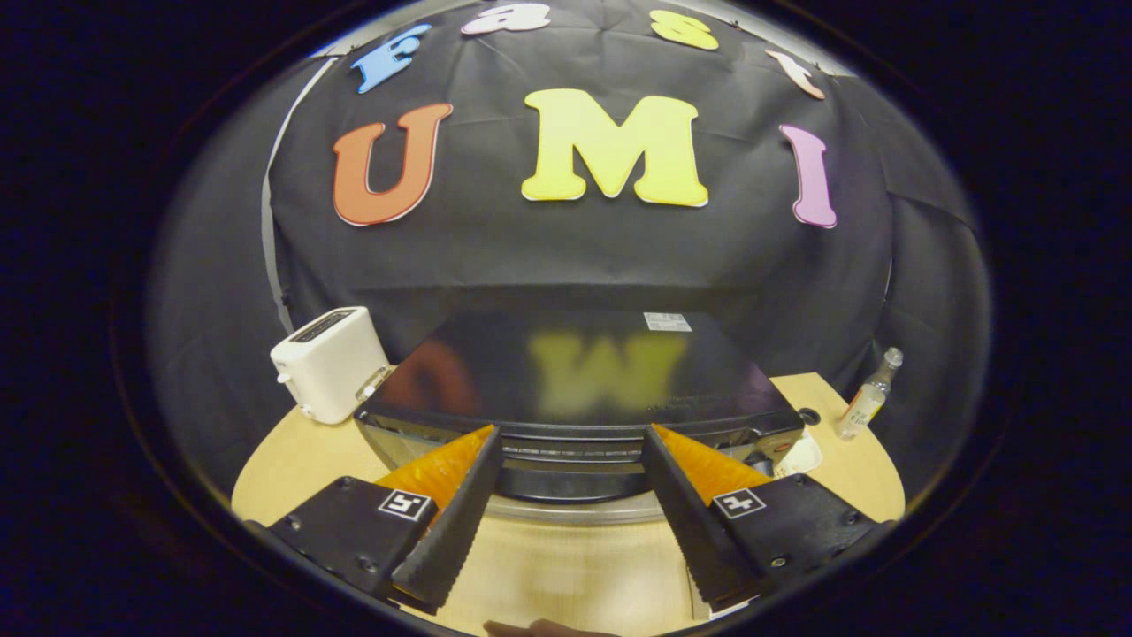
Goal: Open the toaster oven, put the food inside, and close the toaster oven door.
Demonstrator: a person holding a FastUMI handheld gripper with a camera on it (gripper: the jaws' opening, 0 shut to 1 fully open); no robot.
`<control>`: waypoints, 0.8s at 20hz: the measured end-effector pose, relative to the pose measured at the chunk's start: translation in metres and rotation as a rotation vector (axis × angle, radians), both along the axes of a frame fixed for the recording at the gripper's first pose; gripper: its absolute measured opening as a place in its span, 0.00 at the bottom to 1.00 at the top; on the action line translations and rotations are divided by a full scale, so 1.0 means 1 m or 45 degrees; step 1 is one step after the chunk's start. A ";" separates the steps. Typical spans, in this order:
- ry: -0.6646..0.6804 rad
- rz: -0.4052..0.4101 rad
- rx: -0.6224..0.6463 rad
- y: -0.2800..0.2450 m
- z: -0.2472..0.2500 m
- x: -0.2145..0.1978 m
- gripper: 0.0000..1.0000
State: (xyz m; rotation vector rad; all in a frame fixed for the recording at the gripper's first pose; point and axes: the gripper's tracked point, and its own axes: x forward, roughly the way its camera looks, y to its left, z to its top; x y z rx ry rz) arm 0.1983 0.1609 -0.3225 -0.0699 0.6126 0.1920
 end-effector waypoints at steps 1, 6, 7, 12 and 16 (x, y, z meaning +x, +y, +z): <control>0.001 0.003 -0.011 -0.002 0.000 -0.007 1.00; 0.015 0.015 -0.055 -0.008 -0.006 -0.044 1.00; 0.015 0.014 -0.059 -0.010 -0.010 -0.052 1.00; 0.009 0.016 -0.083 -0.017 -0.026 -0.090 1.00; 0.065 -0.002 -0.103 -0.023 -0.048 -0.118 1.00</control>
